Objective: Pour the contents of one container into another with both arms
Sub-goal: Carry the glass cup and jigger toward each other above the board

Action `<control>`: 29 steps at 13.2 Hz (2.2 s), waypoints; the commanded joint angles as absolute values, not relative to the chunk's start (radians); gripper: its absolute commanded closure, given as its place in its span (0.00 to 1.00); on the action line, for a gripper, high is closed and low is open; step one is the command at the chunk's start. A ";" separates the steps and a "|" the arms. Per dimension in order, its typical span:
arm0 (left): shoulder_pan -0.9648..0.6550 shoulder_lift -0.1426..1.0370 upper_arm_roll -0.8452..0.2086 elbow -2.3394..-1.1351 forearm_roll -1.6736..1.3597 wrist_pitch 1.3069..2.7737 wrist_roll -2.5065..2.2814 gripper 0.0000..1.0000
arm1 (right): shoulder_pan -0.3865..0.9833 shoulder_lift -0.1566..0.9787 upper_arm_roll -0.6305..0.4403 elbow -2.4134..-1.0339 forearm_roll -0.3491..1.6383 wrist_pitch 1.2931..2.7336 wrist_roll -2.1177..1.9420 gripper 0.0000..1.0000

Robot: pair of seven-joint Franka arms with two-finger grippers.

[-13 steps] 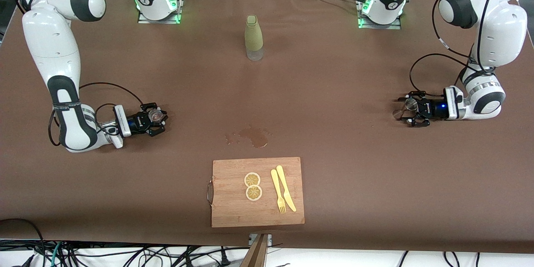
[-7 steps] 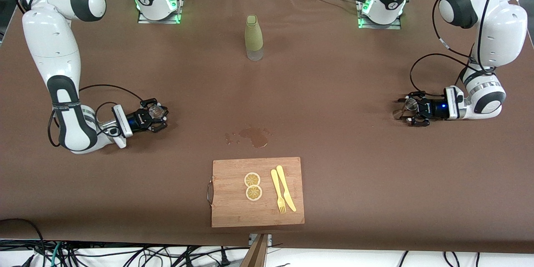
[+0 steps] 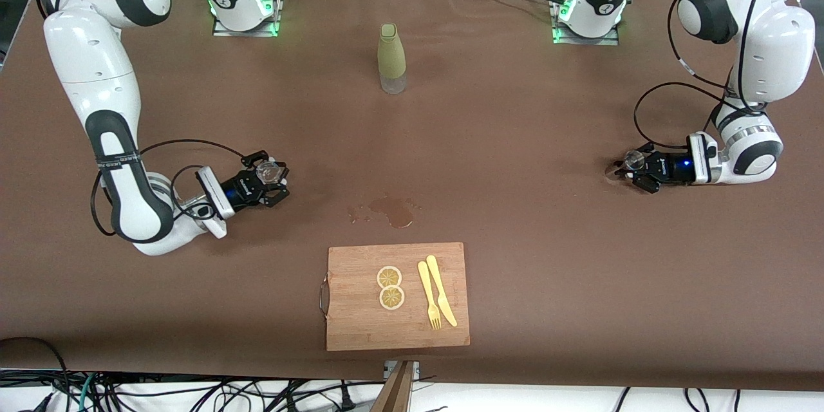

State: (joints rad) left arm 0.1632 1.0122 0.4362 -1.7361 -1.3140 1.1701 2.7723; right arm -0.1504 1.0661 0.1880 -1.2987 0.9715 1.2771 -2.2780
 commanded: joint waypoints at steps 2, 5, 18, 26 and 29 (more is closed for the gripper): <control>0.149 1.009 0.417 -1.756 -1.321 1.178 3.010 1.00 | -0.138 1.011 0.250 -1.281 1.002 1.359 -2.141 1.00; 0.131 0.988 0.388 -1.749 -1.357 1.180 3.044 1.00 | -0.129 0.938 0.313 -1.285 1.005 1.577 -1.973 1.00; -0.106 0.845 0.117 -1.755 -1.707 1.650 2.738 1.00 | 0.138 0.798 0.437 -1.347 0.985 2.232 -1.681 1.00; -0.264 0.868 0.014 -1.753 -2.015 1.891 2.738 1.00 | 0.253 0.772 0.436 -1.342 0.622 2.378 -1.340 1.00; -0.305 0.868 -0.031 -1.749 -2.091 1.956 2.731 1.00 | 0.268 0.772 0.436 -1.341 0.595 2.381 -1.296 1.00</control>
State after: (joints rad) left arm -0.2785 0.8853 -0.0093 -1.7357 -2.0291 1.8834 2.6606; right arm 0.2548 0.7973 0.4425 -1.3150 0.6180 2.3751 -1.3317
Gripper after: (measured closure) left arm 0.789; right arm 0.855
